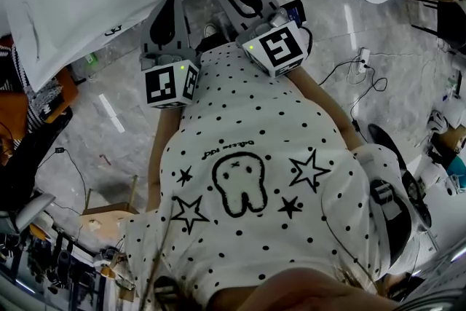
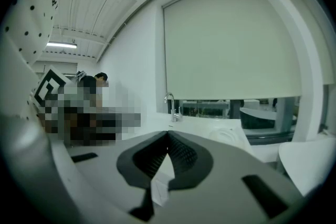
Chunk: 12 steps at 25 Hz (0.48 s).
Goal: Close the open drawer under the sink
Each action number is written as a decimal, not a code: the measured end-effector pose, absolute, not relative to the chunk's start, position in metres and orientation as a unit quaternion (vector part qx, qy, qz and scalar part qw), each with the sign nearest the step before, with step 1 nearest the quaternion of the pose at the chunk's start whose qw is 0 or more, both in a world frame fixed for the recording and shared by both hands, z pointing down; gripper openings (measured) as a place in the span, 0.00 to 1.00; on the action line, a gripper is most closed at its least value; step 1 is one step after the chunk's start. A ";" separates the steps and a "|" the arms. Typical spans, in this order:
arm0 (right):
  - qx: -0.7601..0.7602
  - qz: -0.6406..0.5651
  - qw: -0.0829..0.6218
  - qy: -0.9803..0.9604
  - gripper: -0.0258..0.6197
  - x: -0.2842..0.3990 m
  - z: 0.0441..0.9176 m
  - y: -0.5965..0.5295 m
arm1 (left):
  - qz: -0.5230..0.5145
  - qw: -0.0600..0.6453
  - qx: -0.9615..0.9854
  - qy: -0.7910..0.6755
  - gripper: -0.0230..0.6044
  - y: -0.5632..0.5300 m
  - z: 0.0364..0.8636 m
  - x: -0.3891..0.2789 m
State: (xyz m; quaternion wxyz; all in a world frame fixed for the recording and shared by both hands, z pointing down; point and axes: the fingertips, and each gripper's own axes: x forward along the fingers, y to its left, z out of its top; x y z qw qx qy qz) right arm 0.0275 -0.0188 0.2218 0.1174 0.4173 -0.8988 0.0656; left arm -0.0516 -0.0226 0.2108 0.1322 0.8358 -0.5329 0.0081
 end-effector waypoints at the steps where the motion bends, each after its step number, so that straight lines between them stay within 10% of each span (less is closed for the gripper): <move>1: 0.417 0.065 0.118 -0.899 0.06 0.027 0.222 -0.019 | 0.009 0.134 0.835 -0.533 0.04 -0.023 0.212 -0.052; 12: 0.419 0.069 0.121 -0.897 0.06 0.029 0.223 -0.018 | 0.011 0.141 0.832 -0.537 0.04 -0.024 0.214 -0.053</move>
